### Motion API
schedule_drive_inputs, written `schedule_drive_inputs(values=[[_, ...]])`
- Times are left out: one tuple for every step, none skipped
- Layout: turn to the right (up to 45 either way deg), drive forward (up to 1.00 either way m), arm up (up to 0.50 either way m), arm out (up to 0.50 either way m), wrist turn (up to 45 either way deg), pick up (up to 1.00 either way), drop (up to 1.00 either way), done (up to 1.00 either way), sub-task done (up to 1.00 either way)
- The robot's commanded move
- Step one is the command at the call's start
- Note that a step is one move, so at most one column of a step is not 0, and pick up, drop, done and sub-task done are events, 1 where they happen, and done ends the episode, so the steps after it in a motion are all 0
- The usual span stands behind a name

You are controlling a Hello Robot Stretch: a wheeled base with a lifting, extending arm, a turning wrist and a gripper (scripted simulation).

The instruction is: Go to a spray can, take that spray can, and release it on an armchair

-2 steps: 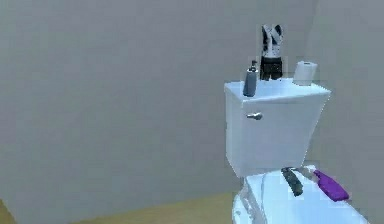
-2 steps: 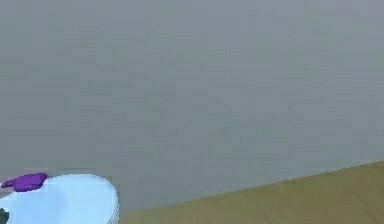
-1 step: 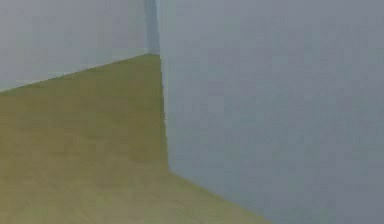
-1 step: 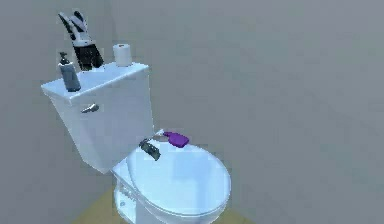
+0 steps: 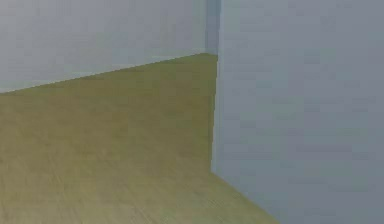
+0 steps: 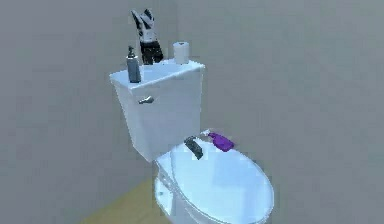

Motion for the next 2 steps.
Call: schedule_drive_inputs(values=[[0.0, 0.20, 0.00, 0.00, 0.0, 0.00, 0.00, 0.00, 0.00], [45.0, 0.00, 0.00, 0.00, 0.0, 0.00, 0.00, 0.00, 0.00]])
